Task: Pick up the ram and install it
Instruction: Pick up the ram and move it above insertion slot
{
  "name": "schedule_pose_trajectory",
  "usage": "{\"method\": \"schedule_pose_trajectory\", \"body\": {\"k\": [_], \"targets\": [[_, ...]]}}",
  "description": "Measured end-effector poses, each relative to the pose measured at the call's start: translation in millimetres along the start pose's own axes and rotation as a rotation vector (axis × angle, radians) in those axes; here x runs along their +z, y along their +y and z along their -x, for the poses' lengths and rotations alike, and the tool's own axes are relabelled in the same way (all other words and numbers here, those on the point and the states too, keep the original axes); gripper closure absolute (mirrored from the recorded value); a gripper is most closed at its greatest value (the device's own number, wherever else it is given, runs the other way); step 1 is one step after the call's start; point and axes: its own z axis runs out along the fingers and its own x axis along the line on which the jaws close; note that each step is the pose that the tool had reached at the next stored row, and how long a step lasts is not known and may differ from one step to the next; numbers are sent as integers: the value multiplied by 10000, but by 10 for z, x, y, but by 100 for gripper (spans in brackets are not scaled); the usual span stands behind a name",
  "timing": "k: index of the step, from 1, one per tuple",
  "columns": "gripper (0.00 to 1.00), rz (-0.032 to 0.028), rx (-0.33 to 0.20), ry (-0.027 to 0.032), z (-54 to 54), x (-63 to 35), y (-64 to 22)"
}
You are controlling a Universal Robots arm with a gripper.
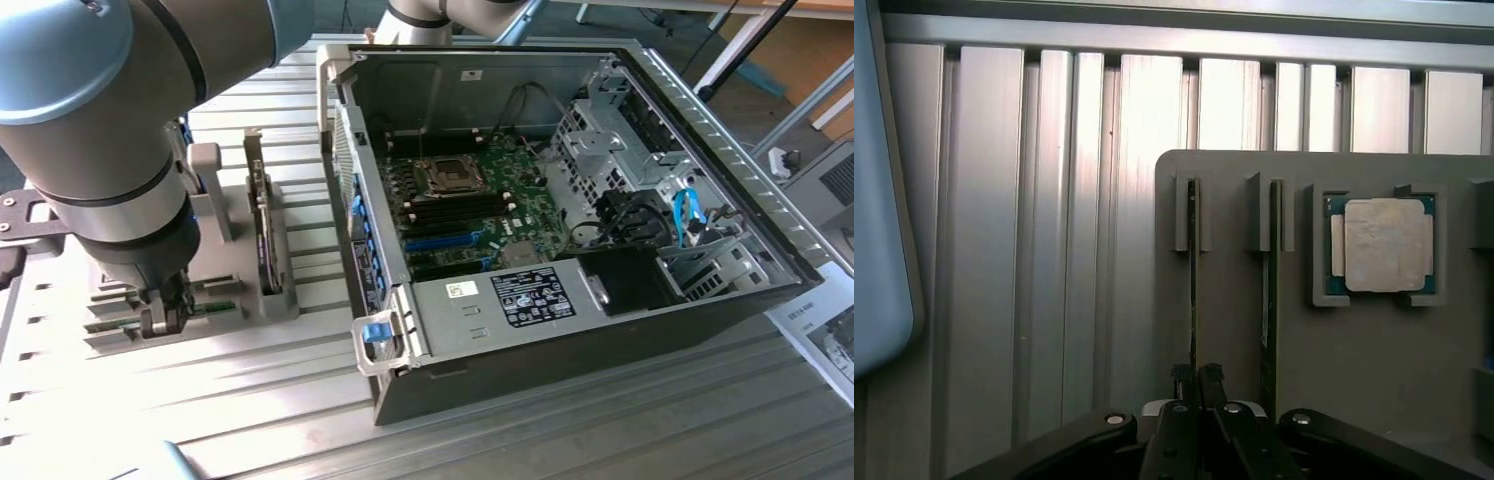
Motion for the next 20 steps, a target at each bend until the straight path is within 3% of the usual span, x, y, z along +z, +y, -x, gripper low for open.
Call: {"method": "schedule_pose_trajectory", "body": {"k": [20], "targets": [[88,0,0,0,14,-394,10]]}}
